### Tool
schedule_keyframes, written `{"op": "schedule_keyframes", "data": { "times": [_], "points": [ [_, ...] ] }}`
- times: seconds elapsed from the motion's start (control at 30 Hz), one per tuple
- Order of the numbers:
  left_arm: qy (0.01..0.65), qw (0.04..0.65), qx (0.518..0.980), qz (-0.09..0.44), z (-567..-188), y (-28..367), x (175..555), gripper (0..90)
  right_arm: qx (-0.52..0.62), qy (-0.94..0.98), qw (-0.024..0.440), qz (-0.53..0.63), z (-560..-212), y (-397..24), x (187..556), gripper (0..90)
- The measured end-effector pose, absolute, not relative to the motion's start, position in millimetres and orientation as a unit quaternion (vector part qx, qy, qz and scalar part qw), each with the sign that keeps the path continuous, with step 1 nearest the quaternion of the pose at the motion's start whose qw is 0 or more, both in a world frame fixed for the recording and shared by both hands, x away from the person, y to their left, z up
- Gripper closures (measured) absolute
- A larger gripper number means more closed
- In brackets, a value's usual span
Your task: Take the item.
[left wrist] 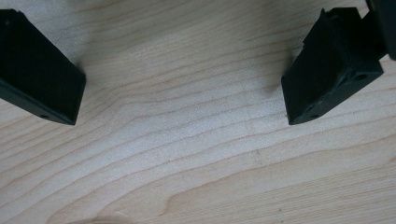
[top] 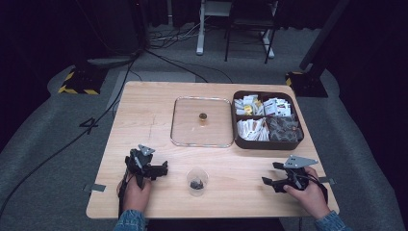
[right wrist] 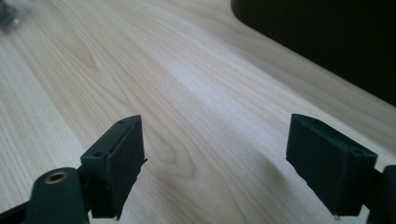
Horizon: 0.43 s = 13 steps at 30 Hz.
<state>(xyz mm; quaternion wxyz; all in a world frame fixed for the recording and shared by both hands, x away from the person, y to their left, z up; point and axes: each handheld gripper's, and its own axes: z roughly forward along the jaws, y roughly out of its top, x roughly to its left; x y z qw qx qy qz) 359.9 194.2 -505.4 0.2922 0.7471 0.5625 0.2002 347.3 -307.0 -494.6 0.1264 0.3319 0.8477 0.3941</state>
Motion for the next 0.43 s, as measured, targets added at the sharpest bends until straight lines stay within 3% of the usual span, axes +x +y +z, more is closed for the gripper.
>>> {"op": "schedule_keyframes", "data": {
  "times": [0.43],
  "points": [
    [0.562, 0.292, 0.748, 0.2, -505.4, 194.3, 359.8, 0.1, 0.324, 0.856, 0.147, 0.375, -504.2, -307.3, 342.2, 17.3]
  ]
}}
